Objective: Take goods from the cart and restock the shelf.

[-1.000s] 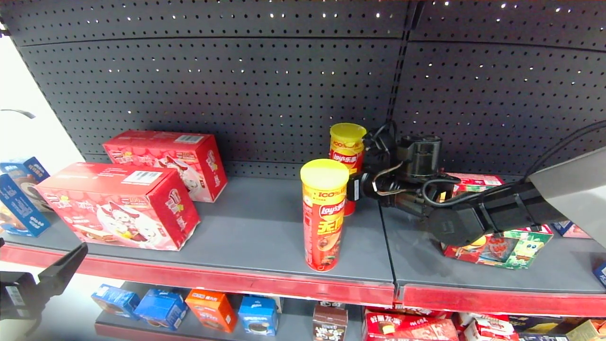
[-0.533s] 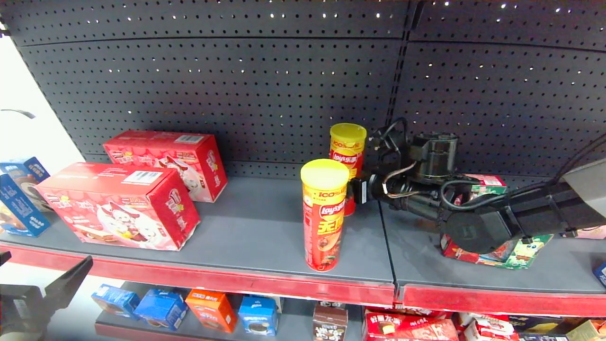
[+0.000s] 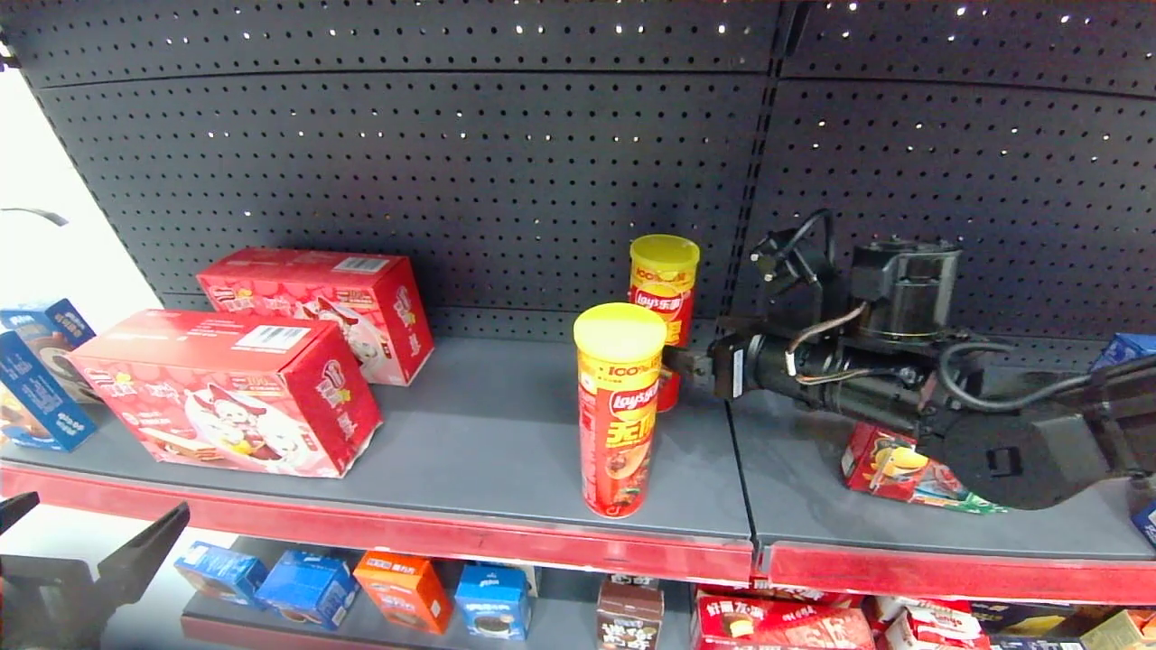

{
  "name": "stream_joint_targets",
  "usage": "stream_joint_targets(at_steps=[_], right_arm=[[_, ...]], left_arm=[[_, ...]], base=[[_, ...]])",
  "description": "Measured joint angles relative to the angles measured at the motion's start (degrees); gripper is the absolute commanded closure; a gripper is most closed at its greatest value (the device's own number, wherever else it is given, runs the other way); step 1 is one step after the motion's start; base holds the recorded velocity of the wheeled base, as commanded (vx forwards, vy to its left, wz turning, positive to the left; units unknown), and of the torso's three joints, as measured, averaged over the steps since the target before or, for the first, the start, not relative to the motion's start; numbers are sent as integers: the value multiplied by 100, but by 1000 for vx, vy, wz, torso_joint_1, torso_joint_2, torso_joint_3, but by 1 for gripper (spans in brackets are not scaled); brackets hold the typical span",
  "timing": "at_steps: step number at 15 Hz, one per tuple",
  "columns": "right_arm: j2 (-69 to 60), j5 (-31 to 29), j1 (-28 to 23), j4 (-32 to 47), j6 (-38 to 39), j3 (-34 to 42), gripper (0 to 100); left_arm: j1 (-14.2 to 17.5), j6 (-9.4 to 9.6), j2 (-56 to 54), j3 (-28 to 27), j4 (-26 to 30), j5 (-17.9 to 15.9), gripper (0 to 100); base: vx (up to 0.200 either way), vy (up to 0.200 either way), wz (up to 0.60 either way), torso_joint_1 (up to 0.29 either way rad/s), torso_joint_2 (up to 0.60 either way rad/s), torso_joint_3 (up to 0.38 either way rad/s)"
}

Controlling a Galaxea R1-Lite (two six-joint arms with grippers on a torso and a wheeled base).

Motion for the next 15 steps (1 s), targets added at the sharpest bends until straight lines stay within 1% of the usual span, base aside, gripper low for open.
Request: stream_joint_targets(at_steps=[4,5,7,9,11,12,13,14,15], right_arm=[[-1215,-60,-6,1106,0,380,0],[-1462,-145,-5,1273,-2,503,0],[-2098,-379,6,1527,-16,844,0],[-2710,-607,16,1853,-104,1190,0],[-3350,-951,28,2438,-185,1417,0],[-3683,-1250,48,2803,-202,1485,0],[-4028,-1727,100,3183,-222,1532,0],[-4311,-2272,196,3435,-238,1552,0],[-4570,-2971,323,3566,-246,1552,0]], left_arm=[[0,-1,149,-63,0,-17,0],[2,-4,188,-77,-5,-106,0],[-6,-11,278,-85,-7,-221,0],[-72,-11,385,-85,-9,-254,0],[-205,-11,523,-113,-44,-256,0],[-293,-12,606,-160,-54,-254,0],[-378,-11,686,-218,-60,-256,0],[-430,-20,752,-271,-57,-256,0],[-494,-26,816,-336,-62,-258,0]], base=[[0,0,0,0,0,0],[0,0,0,0,0,0],[0,0,0,0,0,0],[0,0,0,0,0,0],[0,0,0,0,0,0],[0,0,0,0,0,0],[0,0,0,0,0,0],[0,0,0,0,0,0],[0,0,0,0,0,0]])
